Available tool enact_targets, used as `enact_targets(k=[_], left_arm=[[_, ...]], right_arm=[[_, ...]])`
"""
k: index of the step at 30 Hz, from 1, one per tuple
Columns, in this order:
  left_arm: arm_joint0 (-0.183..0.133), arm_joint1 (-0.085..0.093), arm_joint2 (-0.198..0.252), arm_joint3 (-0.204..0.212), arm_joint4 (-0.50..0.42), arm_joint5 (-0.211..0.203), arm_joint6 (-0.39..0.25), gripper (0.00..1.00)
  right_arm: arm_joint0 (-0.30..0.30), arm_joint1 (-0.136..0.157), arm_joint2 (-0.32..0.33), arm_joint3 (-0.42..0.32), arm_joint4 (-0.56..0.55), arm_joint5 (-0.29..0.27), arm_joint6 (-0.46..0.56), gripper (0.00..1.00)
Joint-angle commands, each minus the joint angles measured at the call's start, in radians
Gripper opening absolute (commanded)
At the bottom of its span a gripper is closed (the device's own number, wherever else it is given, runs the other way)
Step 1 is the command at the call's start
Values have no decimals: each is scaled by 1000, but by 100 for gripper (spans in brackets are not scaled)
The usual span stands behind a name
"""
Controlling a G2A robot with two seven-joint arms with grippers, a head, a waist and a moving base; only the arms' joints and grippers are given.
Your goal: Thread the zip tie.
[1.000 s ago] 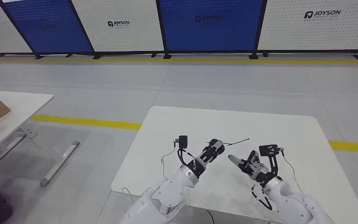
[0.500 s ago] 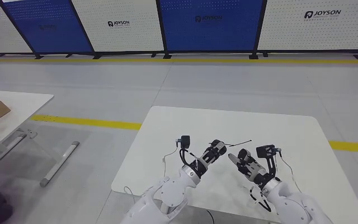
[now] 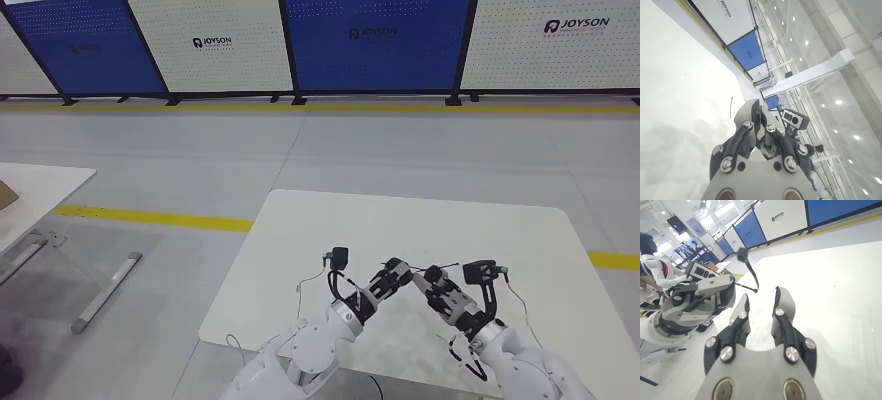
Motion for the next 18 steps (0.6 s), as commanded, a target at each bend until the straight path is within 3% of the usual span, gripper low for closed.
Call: enact_targets(k=[1,10,12,13,18], left_arm=[[-1,0,1,1,2,4,-3,0],[-5,-2,6,9,9,8,-10,0],[-5,-1,6,12,14,9,-12,0],[-5,-1,6,13,15,9,-12,0],[-4,-1,4,11,19,8,-15,0]], right_arm=[[1,0,-1,0,-2,0,1,25],[5,-2,-6,3,-4,1,-4,15],[5,-2,-7,4,-5,2,-6,9],[5,-2,-8,4,-5,3,-7,0],[4,-3,-9,4,-10,8,-13,0]])
